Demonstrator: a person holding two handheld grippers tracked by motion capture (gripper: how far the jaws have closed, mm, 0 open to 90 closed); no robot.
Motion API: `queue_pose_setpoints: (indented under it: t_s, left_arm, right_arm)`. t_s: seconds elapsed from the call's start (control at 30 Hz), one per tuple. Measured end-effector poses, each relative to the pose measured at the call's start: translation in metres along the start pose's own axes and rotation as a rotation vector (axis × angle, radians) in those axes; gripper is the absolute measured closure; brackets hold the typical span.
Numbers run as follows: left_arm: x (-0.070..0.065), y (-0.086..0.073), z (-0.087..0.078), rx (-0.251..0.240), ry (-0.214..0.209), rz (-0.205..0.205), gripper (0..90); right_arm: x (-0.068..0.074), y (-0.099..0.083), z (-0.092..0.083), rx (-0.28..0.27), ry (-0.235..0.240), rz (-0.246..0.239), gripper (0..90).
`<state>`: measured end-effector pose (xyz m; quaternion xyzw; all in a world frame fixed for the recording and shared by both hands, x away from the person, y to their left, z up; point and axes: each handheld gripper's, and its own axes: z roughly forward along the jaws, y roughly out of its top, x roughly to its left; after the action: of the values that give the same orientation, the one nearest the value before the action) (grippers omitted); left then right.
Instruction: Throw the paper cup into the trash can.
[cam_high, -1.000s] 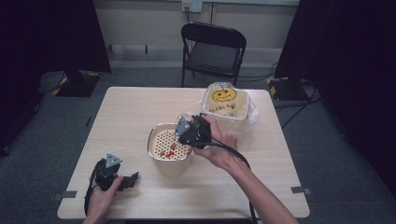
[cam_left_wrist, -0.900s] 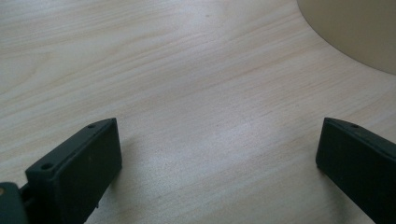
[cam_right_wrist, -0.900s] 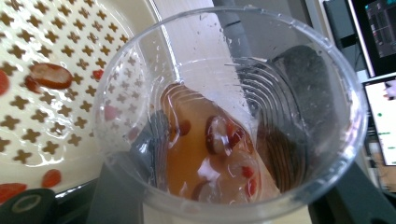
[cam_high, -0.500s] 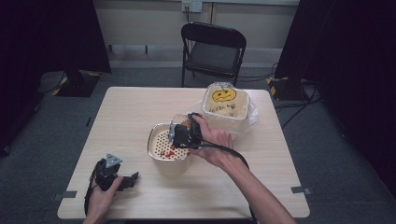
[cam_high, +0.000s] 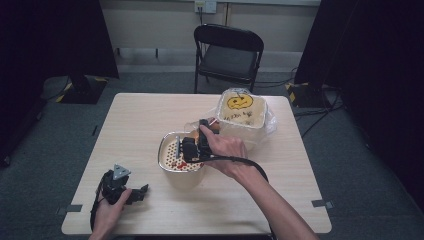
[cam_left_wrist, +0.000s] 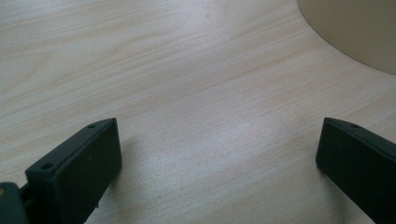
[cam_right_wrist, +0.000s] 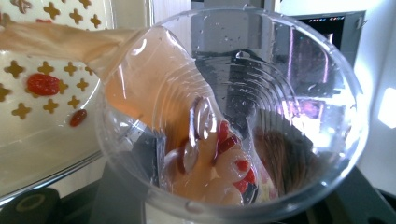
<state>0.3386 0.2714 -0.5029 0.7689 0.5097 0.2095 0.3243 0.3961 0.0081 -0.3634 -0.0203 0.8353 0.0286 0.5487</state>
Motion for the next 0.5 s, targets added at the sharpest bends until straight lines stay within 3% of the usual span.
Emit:
queue_pose_setpoints:
  t_s: [0.4,0.5]
  left_arm:
    - [0.0,0.0,0.0,0.0,0.0,0.0,0.0]
    - [0.0,0.0,0.0,0.0,0.0,0.0,0.0]
  right_arm:
    - [0.0067,0.0049,-0.001,0.024,-0.11,-0.141,48.9]
    - [0.0054,0.0051,-0.0007,0.027,-0.126,-0.146,48.9]
